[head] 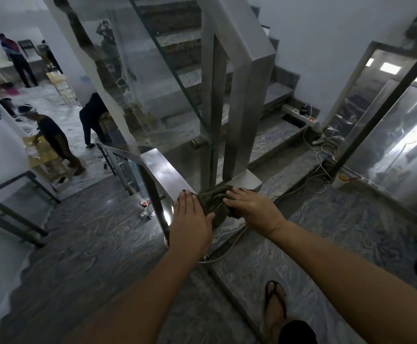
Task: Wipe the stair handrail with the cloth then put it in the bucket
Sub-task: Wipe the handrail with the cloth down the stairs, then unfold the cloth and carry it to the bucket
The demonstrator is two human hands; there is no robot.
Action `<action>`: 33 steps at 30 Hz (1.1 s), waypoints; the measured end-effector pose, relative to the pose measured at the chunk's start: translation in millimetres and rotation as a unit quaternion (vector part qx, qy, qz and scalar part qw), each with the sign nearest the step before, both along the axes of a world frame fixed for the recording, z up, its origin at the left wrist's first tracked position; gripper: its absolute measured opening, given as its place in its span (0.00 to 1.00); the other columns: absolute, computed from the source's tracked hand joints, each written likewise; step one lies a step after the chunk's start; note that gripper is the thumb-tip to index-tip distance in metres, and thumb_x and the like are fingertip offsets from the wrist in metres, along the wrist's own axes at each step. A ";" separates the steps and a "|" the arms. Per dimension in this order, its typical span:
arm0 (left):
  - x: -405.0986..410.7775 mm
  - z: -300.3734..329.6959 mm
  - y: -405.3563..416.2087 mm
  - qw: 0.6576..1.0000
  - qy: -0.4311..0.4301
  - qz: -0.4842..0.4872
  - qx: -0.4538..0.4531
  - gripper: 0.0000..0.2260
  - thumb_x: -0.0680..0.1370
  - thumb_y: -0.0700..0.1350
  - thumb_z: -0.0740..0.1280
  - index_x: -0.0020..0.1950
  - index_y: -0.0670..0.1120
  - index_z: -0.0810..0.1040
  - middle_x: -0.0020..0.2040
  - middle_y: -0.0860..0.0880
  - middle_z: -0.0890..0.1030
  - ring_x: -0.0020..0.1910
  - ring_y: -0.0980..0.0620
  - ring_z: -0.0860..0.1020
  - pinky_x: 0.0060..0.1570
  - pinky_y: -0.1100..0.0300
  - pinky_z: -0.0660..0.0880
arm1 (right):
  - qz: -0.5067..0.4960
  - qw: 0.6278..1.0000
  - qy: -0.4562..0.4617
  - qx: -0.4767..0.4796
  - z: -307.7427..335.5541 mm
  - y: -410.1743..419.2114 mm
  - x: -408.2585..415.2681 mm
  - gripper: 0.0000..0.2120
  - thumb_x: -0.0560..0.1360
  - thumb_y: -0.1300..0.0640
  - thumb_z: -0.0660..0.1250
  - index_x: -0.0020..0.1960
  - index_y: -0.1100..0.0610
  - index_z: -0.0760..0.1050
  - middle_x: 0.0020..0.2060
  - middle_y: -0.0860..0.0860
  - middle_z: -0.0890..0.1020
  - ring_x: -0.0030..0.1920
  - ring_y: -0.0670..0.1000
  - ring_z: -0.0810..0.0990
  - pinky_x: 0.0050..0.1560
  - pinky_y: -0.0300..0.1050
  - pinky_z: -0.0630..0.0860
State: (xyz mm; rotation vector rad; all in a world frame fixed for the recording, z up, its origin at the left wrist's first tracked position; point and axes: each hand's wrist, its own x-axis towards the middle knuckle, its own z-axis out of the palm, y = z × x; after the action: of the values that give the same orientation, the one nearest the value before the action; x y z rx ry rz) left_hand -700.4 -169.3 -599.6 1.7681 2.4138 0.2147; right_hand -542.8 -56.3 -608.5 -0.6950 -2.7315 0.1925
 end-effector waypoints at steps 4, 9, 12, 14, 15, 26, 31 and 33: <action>14.0 0.2 8.9 1.000 0.019 -0.022 -0.010 0.31 0.82 0.57 0.49 0.76 0.36 0.49 0.78 0.35 0.50 0.78 0.41 0.47 0.75 0.49 0.42 | 0.002 0.999 0.024 0.045 -2.0 9.3 7.7 0.16 0.70 0.57 0.61 0.53 0.60 0.82 0.52 0.60 0.84 0.52 0.60 0.83 0.54 0.60 0.78; 38.0 2.8 31.7 0.999 0.040 -0.028 0.008 0.28 0.83 0.51 0.53 0.76 0.35 0.51 0.77 0.34 0.54 0.77 0.39 0.52 0.75 0.48 0.44 | -0.014 0.998 0.024 0.056 -1.4 29.2 19.5 0.18 0.69 0.56 0.59 0.50 0.61 0.83 0.49 0.60 0.85 0.49 0.60 0.84 0.50 0.59 0.80; 59.1 2.6 48.4 0.996 0.076 -0.034 -0.016 0.25 0.83 0.45 0.52 0.75 0.33 0.51 0.76 0.32 0.54 0.77 0.36 0.53 0.74 0.44 0.46 | -0.013 0.997 0.034 0.063 -2.0 45.2 30.6 0.17 0.69 0.56 0.60 0.50 0.61 0.83 0.49 0.60 0.85 0.50 0.61 0.84 0.50 0.61 0.79; 71.4 2.4 57.9 0.995 0.090 -0.034 -0.031 0.25 0.82 0.43 0.54 0.75 0.32 0.52 0.76 0.31 0.55 0.76 0.35 0.54 0.74 0.42 0.48 | -0.014 0.997 0.041 0.061 -3.4 53.2 37.2 0.16 0.69 0.57 0.62 0.50 0.61 0.83 0.50 0.60 0.85 0.51 0.61 0.83 0.51 0.60 0.78; 75.7 1.1 62.6 0.994 0.095 -0.031 -0.033 0.26 0.81 0.43 0.57 0.74 0.31 0.55 0.75 0.31 0.58 0.75 0.35 0.57 0.74 0.42 0.52 | -0.018 0.997 0.045 0.061 -4.6 57.5 40.0 0.14 0.68 0.58 0.66 0.50 0.61 0.83 0.50 0.60 0.85 0.50 0.61 0.84 0.51 0.59 0.78; 111.2 -16.8 128.2 0.970 0.196 -0.143 0.008 0.23 0.75 0.39 0.65 0.68 0.30 0.68 0.68 0.30 0.70 0.69 0.35 0.70 0.70 0.45 0.63 | -0.065 0.997 0.048 0.010 0.8 120.6 103.5 0.17 0.59 0.72 0.74 0.45 0.59 0.84 0.41 0.54 0.87 0.37 0.55 0.85 0.39 0.46 0.80; 150.2 3.3 214.5 0.977 0.143 -0.151 -0.056 0.14 0.78 0.39 0.62 0.63 0.38 0.75 0.62 0.38 0.78 0.61 0.41 0.76 0.64 0.50 0.70 | -0.144 0.987 0.037 -0.061 -0.7 175.8 166.6 0.18 0.63 0.72 0.71 0.49 0.57 0.84 0.43 0.54 0.86 0.41 0.56 0.84 0.43 0.47 0.80; 166.2 13.6 254.9 0.980 0.051 -0.170 -0.092 0.09 0.78 0.40 0.61 0.57 0.43 0.77 0.55 0.42 0.80 0.54 0.43 0.79 0.58 0.51 0.75 | -0.178 0.976 0.043 -0.116 11.6 199.8 196.3 0.17 0.67 0.69 0.69 0.51 0.55 0.83 0.45 0.54 0.86 0.44 0.55 0.83 0.46 0.45 0.77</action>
State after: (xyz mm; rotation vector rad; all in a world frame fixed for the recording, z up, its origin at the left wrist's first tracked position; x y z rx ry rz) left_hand -534.1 85.6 -586.0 2.1031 2.0655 -0.1362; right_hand -346.5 143.4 -596.9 -1.1959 -2.4722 0.4489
